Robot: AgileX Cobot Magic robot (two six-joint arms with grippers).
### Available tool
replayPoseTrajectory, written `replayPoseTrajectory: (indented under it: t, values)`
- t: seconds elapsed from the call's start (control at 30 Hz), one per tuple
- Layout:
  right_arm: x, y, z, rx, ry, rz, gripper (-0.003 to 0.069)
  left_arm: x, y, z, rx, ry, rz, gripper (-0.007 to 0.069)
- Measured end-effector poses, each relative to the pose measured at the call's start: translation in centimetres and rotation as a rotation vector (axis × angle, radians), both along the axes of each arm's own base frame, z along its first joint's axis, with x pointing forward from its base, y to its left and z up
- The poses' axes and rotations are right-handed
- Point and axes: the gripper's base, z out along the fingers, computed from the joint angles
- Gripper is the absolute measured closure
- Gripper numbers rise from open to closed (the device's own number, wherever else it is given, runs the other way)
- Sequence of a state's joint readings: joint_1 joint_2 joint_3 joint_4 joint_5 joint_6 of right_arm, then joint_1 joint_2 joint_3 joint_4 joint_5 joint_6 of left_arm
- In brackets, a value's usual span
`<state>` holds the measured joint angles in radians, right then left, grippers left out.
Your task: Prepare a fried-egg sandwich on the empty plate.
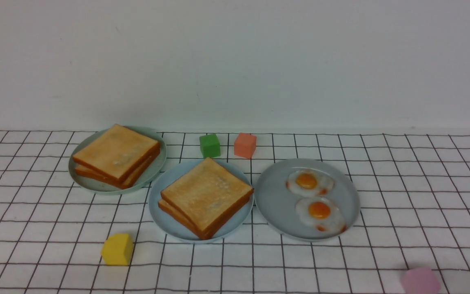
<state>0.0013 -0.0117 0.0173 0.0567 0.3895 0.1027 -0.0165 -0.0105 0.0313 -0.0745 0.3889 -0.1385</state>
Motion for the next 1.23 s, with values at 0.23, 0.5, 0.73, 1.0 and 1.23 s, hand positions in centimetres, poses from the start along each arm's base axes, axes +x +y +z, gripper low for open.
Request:
replayPoseTrajectory:
  t: [0.23,0.5,0.73,1.0,1.23]
  values:
    - [0.0,0.0,0.0,0.0,0.0,0.0,0.0599,0.0,0.0,0.0,0.0,0.0,0.0,0.0606]
    - [0.0,0.0,0.0,0.0,0.0,0.0,0.0597,0.0,0.0,0.0,0.0,0.0,0.0,0.0606]
    - [0.0,0.0,0.0,0.0,0.0,0.0,0.0588,0.0,0.0,0.0,0.0,0.0,0.0,0.0606]
    - [0.0,0.0,0.0,0.0,0.0,0.0,0.0575,0.0,0.0,0.0,0.0,0.0,0.0,0.0606]
    - [0.0,0.0,0.0,0.0,0.0,0.0,0.0566,0.0,0.0,0.0,0.0,0.0,0.0,0.0606]
